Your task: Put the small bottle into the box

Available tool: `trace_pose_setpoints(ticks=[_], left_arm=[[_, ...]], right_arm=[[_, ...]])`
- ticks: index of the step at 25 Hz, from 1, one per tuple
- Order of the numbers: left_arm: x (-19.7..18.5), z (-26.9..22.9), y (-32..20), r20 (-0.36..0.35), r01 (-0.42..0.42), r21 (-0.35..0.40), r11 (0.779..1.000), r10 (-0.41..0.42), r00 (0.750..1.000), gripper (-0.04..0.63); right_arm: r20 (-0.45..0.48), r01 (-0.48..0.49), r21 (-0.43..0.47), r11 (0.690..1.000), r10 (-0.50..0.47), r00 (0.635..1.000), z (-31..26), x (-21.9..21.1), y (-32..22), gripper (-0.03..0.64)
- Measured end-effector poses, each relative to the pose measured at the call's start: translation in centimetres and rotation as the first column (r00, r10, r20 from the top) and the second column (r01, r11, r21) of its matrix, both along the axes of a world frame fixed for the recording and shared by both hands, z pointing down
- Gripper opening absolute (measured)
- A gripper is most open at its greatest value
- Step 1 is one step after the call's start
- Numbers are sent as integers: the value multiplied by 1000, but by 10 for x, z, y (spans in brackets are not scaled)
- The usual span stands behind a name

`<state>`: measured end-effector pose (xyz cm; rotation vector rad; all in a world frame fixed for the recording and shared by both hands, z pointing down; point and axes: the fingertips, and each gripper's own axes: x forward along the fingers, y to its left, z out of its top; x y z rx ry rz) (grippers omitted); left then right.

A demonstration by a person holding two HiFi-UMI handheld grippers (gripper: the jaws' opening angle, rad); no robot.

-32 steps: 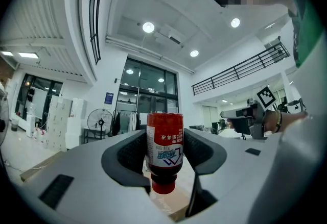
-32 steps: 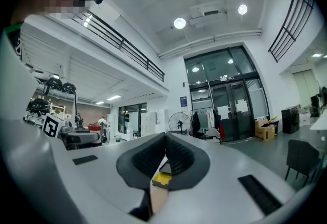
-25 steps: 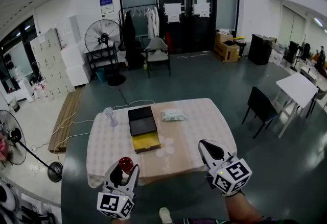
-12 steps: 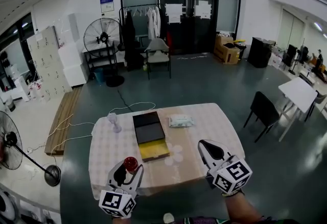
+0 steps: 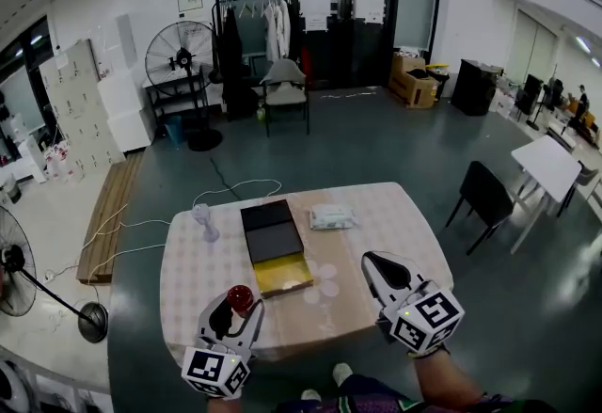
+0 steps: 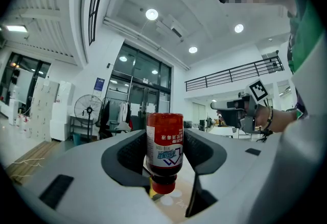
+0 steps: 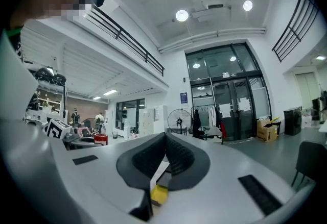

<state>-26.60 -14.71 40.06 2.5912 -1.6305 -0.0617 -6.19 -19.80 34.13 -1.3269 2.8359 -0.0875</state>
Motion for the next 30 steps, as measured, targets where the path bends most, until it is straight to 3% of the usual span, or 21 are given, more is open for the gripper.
trace_pose_setpoints(ticks=[7,18,30], left_arm=[[14,13,-39,6,12,-36,999,-12,1000,239],[42,37,-130,72,42,-73,996,-37,997,239],[59,131,-183,168,16,-254,967,28,985,239]], right_arm=[[10,37,4,999,-37,999,8,2,-45,8],[42,116,53,992,-119,992,7,4,-136,8],[32,135,27,990,-136,990,37,11,-171,8]])
